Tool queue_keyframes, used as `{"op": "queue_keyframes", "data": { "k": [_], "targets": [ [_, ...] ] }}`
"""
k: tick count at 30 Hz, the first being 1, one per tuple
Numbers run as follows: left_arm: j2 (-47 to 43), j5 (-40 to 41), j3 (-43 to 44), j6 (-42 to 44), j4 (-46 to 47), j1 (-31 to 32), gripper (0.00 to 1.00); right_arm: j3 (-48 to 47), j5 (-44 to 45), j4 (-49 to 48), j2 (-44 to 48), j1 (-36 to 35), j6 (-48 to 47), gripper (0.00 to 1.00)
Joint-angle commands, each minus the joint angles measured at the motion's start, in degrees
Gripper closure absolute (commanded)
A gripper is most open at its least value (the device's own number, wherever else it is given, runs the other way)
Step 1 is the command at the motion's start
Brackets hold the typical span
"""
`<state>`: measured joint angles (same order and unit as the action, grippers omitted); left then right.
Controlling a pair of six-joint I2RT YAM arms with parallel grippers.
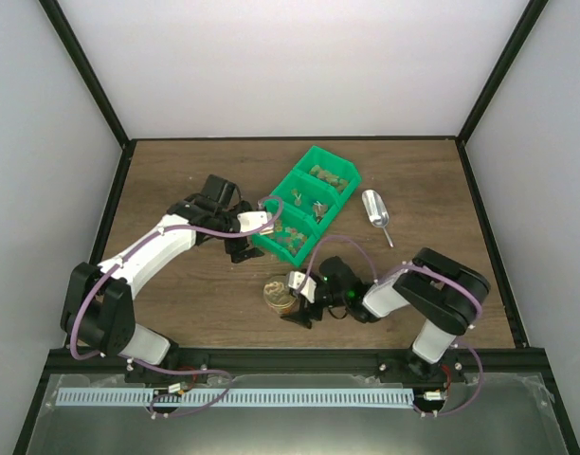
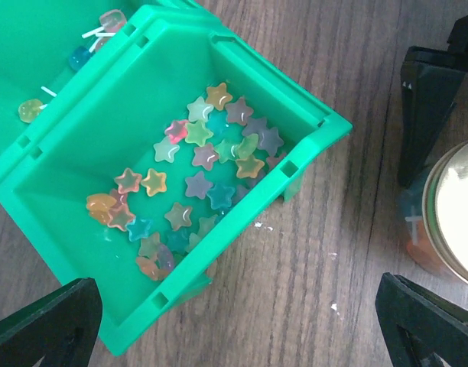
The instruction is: Pack the candies
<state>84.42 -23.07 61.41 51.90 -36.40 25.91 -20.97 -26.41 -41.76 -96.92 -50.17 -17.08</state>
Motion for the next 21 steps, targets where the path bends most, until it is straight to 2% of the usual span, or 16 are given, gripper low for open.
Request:
{"op": "queue_keyframes", "data": {
  "k": [1,10,15,21],
  "targets": [
    [-0.7,-0.1,1.8,1.9,1.3,-0.2,0.0,-5.6,-2.9,15.4,3.3,0.8,-1.7,0.0],
    [-0.7,1.9,2.6,-0.2,2.8,-0.2,0.0,-17.3,-3.4,33.5,4.1,2.6,-1.5,0.0],
    [-0.5,2.6,3.4,-1.9,2.1,-0.5,0.0,-27.7,-4.0,47.7,-1.2,2.6,-2.3,0.0],
    [-1.3,2.8,2.9,-2.5,3.4,-1.7,0.0,-28.8,-1.9,54.4,0.3,3.4,-9.8,0.0]
  ]
}}
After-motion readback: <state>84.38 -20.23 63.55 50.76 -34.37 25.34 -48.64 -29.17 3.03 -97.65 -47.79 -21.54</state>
